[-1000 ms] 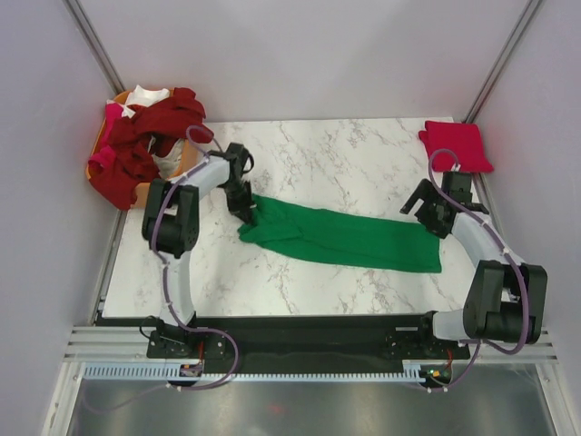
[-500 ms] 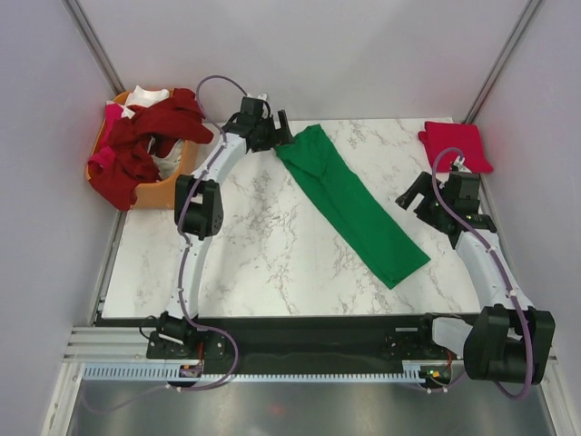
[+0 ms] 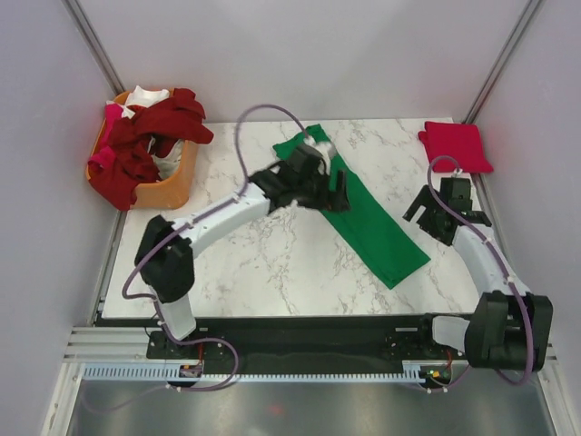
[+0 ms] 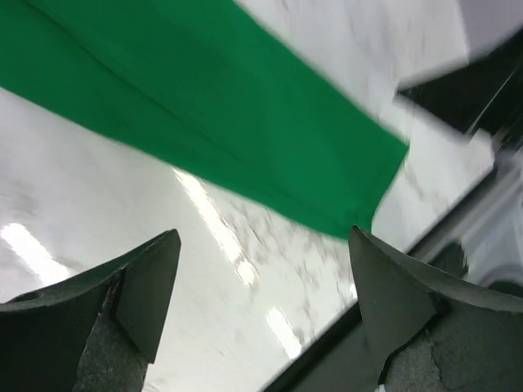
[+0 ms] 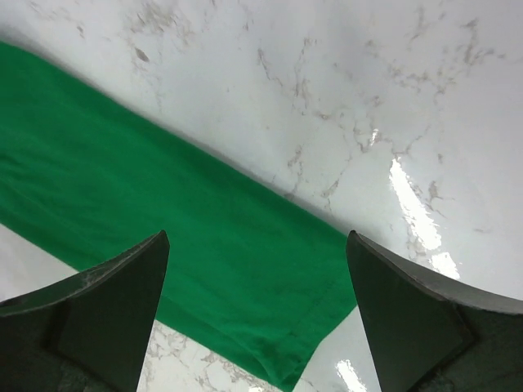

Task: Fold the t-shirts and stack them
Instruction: Fold the tshirt

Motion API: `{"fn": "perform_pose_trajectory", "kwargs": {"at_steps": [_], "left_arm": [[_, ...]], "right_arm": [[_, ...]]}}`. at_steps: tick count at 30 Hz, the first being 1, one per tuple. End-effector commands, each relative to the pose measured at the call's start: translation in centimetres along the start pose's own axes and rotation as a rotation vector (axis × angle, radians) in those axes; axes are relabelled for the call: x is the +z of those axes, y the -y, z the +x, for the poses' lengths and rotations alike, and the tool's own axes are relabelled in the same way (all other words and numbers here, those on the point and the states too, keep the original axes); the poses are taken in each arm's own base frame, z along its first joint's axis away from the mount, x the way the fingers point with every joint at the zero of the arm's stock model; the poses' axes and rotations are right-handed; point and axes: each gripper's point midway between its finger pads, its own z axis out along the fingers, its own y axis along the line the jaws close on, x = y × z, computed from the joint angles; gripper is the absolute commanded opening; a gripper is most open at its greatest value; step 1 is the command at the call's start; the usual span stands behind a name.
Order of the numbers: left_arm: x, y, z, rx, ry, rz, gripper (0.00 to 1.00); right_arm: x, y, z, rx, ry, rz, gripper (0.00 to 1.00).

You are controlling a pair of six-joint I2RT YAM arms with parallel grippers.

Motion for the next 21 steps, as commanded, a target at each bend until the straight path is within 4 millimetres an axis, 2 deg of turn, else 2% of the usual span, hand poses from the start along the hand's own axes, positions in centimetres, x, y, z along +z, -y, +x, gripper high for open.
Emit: {"fn": "perform_pose_trajectory", "kwargs": {"at_steps": [1, 2, 3, 4, 5, 6, 8, 9, 12, 15, 17, 21], "left_arm": [[3.6, 2.2, 13.7, 0.003, -0.323, -0.01, 0.91], [4.0, 4.0, 16.0, 0.044, -0.365, 0.011, 0.91], [4.3, 4.6, 17.0, 0.06, -0.385, 0.018, 0.91], [4.7, 5.0, 18.0, 0.072, -0.403, 0.02, 0.91], [5.5, 4.9, 19.6, 0.084, -0.439, 0.009, 0.91], [5.7, 5.8, 21.0, 0.107, -0.461, 0.019, 0.91], [6.9, 6.1, 22.7, 0.125, -0.495, 0.014, 0.91], [7.8, 11.2, 22.1, -0.127, -0.465, 0.124, 0.94], [8.6, 12.9, 22.8, -0.118, -0.462, 0.145, 0.94], [8.7, 14.3, 22.4, -0.125, -0.43, 0.171, 0.94], [9.0, 14.0, 22.3, -0.149, -0.406, 0.139, 0.93], [9.3, 12.9, 23.6, -0.149, -0.43, 0.111, 0.93]], "right_arm": [[-5.2, -0.9, -5.2, 0.039, 0.211, -0.005, 0.98], [-6.7, -1.0, -6.1, 0.05, 0.252, -0.009, 0.98], [-8.4, -1.4, -7.7, 0.06, 0.302, -0.014, 0.98], [-9.4, -0.5, -8.1, 0.076, 0.325, 0.032, 0.98], [-10.9, -0.5, -8.8, 0.086, 0.366, 0.028, 0.98], [-12.2, -0.8, -9.8, 0.09, 0.407, 0.022, 0.98], [-13.6, -0.6, -10.4, 0.089, 0.438, 0.027, 0.98], [-14.3, -0.7, -10.8, 0.09, 0.454, 0.022, 0.98], [-14.6, -1.0, -10.2, 0.075, 0.433, -0.005, 0.98], [-14.4, -1.1, -9.4, 0.069, 0.42, -0.025, 0.98], [-14.3, -1.1, -9.1, 0.058, 0.412, -0.03, 0.98], [-14.2, -1.3, -8.9, 0.046, 0.401, -0.042, 0.98]]}}
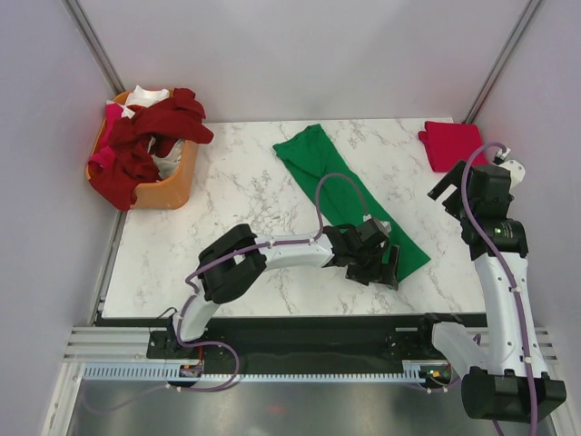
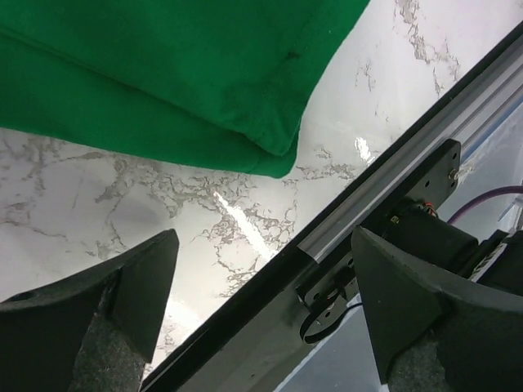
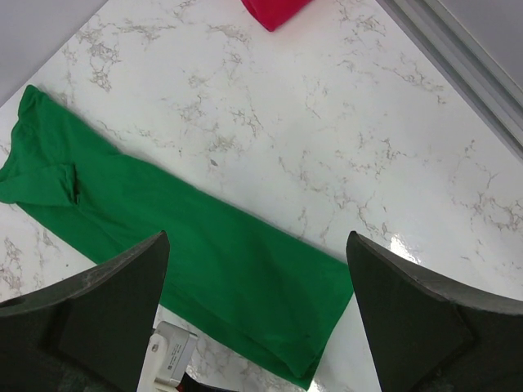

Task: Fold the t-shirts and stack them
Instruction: Fold the tshirt

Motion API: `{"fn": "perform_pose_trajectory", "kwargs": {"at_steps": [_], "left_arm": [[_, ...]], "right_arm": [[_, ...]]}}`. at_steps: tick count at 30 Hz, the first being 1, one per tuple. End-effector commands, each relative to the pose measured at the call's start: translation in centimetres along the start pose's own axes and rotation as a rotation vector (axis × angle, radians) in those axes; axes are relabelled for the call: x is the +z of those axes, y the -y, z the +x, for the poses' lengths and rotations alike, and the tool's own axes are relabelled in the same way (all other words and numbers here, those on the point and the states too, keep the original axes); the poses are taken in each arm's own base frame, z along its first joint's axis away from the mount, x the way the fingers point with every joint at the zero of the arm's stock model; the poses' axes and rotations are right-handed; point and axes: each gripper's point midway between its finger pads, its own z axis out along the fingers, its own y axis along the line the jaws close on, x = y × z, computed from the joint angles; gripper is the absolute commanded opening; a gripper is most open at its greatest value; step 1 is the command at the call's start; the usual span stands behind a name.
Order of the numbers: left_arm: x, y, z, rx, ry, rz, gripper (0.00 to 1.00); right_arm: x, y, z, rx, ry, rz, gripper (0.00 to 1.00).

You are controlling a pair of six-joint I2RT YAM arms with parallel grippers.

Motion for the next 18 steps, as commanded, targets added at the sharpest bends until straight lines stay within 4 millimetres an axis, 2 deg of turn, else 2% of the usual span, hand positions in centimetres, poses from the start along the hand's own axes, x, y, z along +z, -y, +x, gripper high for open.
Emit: {"fn": "perform_pose_trajectory", "kwargs": {"at_steps": [1, 3, 5, 11, 13, 15, 16, 18], "left_arm": [[0.9, 0.0, -0.3, -0.059, 0.023, 0.002, 0.93], [1.7, -0.4, -1.0, -0.119, 0.057, -0.028, 0.83], [3.0, -1.0, -0.5, -0.131, 0.035, -0.041, 0.79], [5.4, -1.5, -0.8, -0.167, 0.024, -0.052, 0.75], [5.6, -0.8, -1.4, -0.161, 0.03, -0.035, 0.73], [6.0, -0.6, -1.6, -0.158, 0.029, -0.029, 0.56], [6.1, -0.6, -1.6, -0.157, 0.029, -0.029, 0.39], [5.9, -0.6, -1.5, -0.156, 0.026, -0.03, 0.19]], "right_arm": [[-0.3, -0.2, 0.1, -0.019, -0.006, -0.021, 0.98], [-0.4, -0.2, 0.1, -0.024, -0.004, -0.024, 0.98], [-0.4, -0.2, 0.1, -0.026, -0.005, -0.023, 0.98], [-0.4, -0.3, 0.2, -0.036, -0.005, -0.034, 0.98], [-0.4, -0.3, 0.2, -0.04, -0.003, -0.035, 0.98], [-0.4, -0.2, 0.2, -0.044, -0.003, -0.031, 0.98], [-0.4, -0.2, 0.2, -0.043, -0.003, -0.033, 0.98], [-0.5, -0.2, 0.2, -0.046, -0.001, -0.034, 0.98]]}}
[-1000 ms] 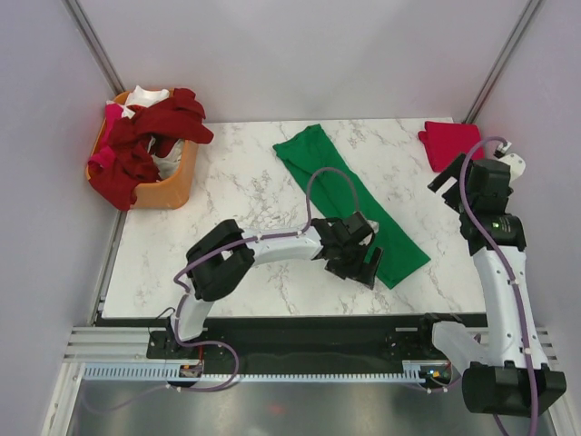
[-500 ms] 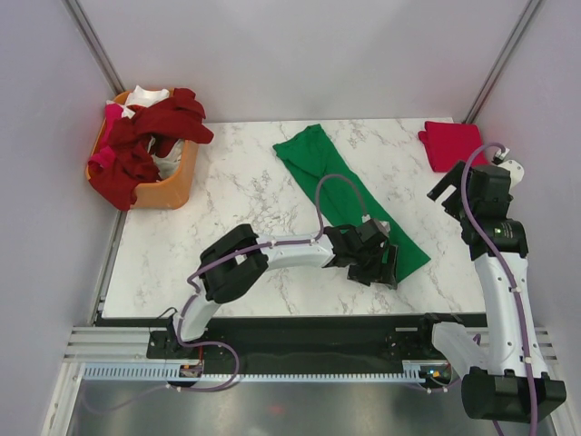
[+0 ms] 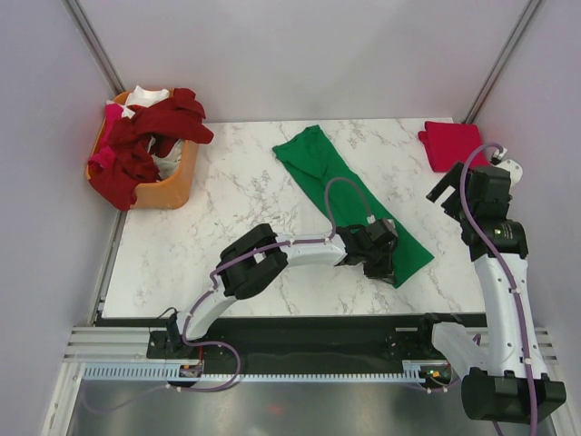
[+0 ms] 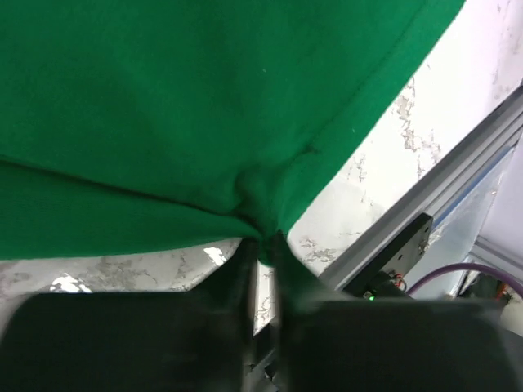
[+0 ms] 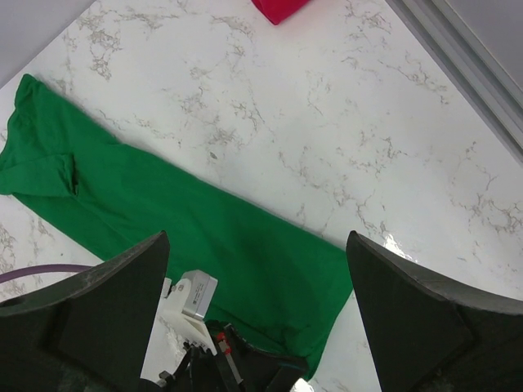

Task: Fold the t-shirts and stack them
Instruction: Fold the tshirt

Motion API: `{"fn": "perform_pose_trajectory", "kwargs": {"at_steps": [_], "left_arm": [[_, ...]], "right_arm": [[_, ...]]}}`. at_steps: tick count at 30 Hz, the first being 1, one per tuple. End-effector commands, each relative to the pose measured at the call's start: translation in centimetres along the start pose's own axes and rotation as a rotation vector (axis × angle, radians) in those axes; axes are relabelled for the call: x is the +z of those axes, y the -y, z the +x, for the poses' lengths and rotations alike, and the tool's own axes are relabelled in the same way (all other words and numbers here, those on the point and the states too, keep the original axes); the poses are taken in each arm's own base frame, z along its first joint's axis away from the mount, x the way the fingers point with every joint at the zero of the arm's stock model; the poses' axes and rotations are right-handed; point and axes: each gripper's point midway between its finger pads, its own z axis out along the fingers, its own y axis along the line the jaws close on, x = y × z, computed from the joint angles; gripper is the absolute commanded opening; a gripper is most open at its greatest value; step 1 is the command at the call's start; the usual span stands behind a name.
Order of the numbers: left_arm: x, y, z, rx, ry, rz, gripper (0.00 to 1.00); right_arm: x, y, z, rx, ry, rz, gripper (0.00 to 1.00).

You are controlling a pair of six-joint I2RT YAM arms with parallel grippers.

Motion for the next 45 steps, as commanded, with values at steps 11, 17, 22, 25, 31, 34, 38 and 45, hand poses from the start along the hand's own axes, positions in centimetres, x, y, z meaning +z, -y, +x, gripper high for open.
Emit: {"fn": "perform_pose_trajectory", "kwargs": {"at_steps": [11, 17, 22, 25, 31, 34, 38, 45], "left_arm": [[-7.3, -5.3, 2.9, -0.002, 0.005, -0.114, 0.02], [-15.4, -12.9, 7.6, -0.025, 0.063, -0.244, 0.02], [-18.5, -17.7, 11.2, -0.089, 0.069, -0.291, 0.02], [-19.6, -19.6, 12.7, -0.089, 0.067, -0.295, 0.02], [-19.6, -21.1, 13.2, -0.201, 0.091, -0.346, 0.02], [-19.4, -20.5, 12.9, -0.198, 0.09, -0.343, 0.02], [-19.4, -19.3, 11.9, -0.184, 0.108, -0.318, 0.02], [-19.5, -17.5, 10.9, -0.155, 0.123, -0.275, 0.02]], "right_arm": [[0.5, -1.7, 2.6, -0.023, -0.084, -0.128, 0.98], [0.9, -3.1, 9.7, -0.046, -0.329, -0.295, 0.98], [-0.9, -3.8, 18.0, -0.086, -0.563, -0.392, 0.98], [-3.0, -3.6, 24.0, -0.084, -0.715, -0.447, 0.98], [-8.0, -5.0, 29.7, 0.036, -0.862, -0.577, 0.85], [-10.0, -5.8, 32.0, 0.051, -0.914, -0.623, 0.78], [-12.2, -7.3, 36.2, -0.024, -0.99, -0.685, 0.82], [-12.9, -8.4, 38.0, -0.121, -0.885, -0.599, 0.78]]}}
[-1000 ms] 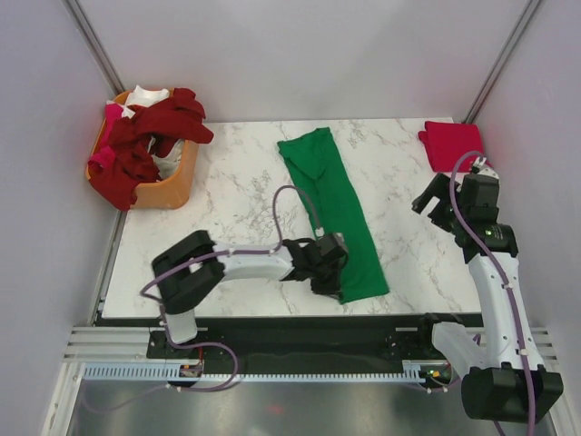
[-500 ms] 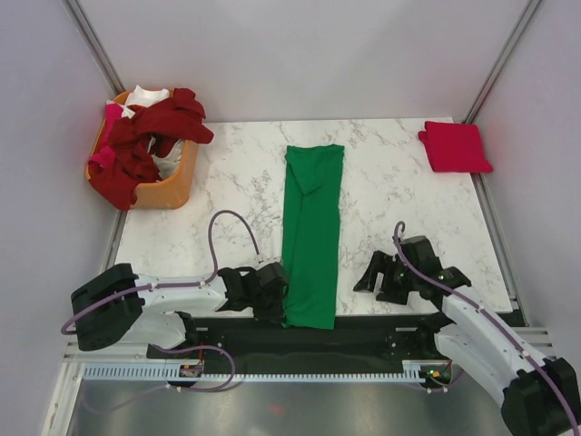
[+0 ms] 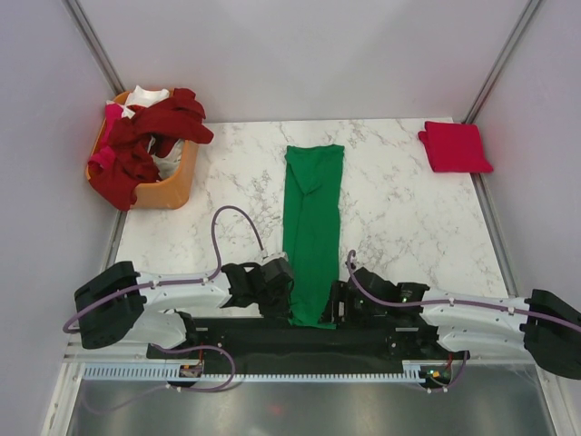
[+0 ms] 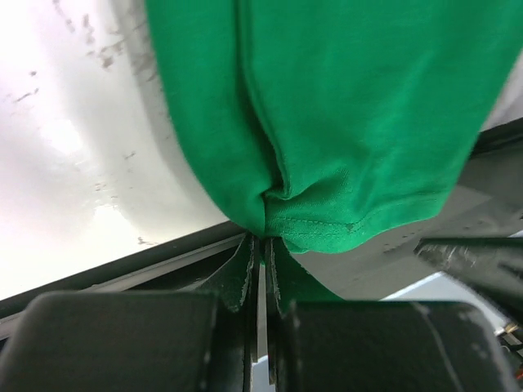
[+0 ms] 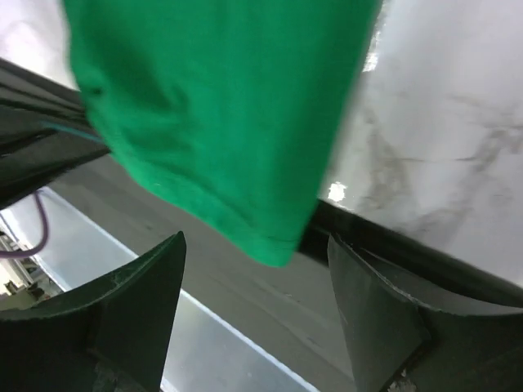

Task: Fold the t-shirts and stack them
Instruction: Fold the tshirt

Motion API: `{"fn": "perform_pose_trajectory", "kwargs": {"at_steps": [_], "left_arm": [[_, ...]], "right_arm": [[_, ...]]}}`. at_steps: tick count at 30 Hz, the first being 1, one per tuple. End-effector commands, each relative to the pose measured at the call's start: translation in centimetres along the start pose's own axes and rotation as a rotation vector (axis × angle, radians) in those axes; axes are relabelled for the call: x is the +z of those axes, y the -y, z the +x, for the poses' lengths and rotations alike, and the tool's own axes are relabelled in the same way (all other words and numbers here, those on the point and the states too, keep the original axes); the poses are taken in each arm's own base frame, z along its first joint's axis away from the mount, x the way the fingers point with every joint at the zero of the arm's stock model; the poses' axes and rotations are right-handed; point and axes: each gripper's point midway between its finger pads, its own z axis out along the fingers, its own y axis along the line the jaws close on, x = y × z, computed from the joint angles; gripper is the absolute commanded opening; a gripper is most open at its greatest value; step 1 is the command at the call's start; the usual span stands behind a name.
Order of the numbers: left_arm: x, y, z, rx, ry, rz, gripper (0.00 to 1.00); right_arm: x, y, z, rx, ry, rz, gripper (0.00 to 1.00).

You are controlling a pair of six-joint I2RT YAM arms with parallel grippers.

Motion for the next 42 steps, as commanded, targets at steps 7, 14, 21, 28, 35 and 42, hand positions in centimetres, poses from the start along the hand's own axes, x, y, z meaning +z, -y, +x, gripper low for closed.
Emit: {"fn": "perform_pose_trajectory", "kwargs": {"at_steps": [7, 14, 21, 28, 35, 42], "left_arm": [[-0.4, 1.3, -1.3, -0.019, 0.059, 0.031, 0.02], [-0.4, 1.0, -1.2, -0.019, 0.059, 0.03, 0.02], [-1.2, 1.1, -1.1, -0.037, 0.07, 0.063, 0.02], [-2.2, 1.5, -0.5, -0.04, 0.046, 0.113, 0.02], [-5.5, 4.1, -1.9, -0.018, 0.101, 0.2, 0.02], [-7.0, 4.9, -5.1, 0.014, 0.166, 0.183, 0.02]], "right_arm": [[-0.4, -2.9, -2.7, 0.065, 0.178, -0.06, 0.61], [0.0, -2.4, -1.8, 0.064, 0.16, -0.039, 0.47], [0.4, -1.3, -0.1, 0.052, 0.137, -0.016, 0.12], [-0.3, -1.0, -0.4, 0.025, 0.166, 0.028, 0.0], [-4.3, -2.7, -3.5, -0.043, 0.285, 0.095, 0.0], [-6.7, -2.7, -9.0, -0.077, 0.38, 0.21, 0.0]]}}
